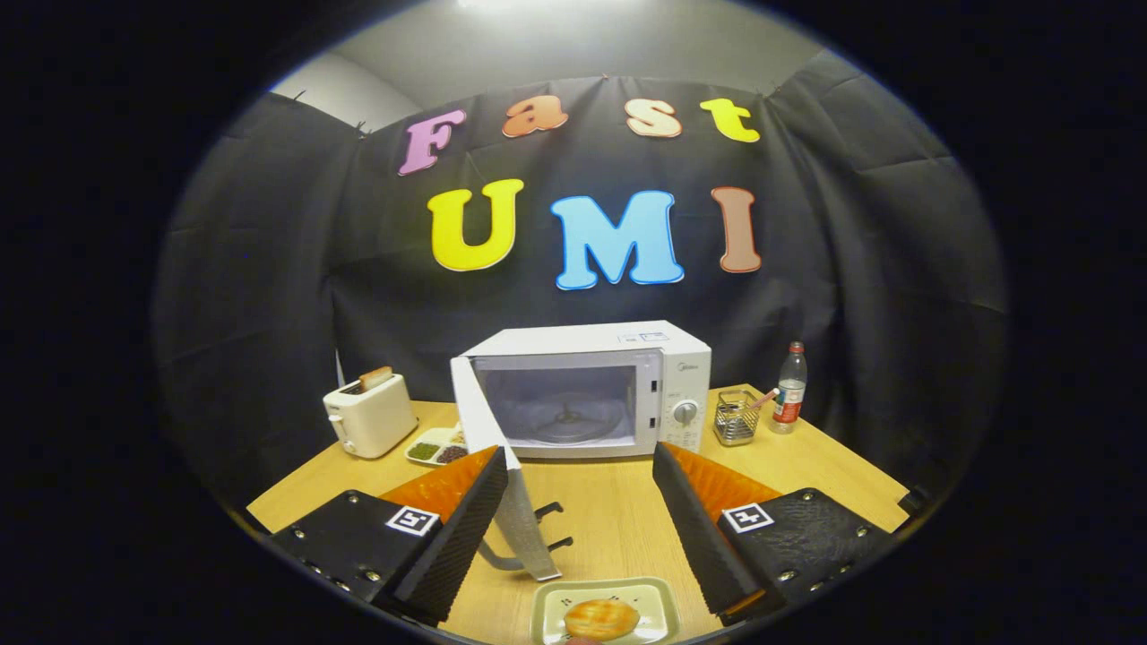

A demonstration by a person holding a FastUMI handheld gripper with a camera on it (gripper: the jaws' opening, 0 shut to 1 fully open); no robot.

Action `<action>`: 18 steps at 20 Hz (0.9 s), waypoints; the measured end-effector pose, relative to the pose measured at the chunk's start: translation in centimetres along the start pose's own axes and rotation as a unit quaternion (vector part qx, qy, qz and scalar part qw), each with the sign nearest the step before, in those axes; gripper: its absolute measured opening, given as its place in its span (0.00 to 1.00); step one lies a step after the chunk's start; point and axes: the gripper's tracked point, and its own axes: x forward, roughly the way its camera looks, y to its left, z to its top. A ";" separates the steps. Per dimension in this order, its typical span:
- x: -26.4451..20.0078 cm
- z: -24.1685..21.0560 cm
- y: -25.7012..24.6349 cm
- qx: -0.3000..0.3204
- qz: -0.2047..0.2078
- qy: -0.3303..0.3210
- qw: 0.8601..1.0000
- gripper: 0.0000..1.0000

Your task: Open the microwave, put the food inside, and close the microwave door.

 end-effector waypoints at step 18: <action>-0.4 -5.8 12.4 -0.050 0.159 0.086 0.982 0.97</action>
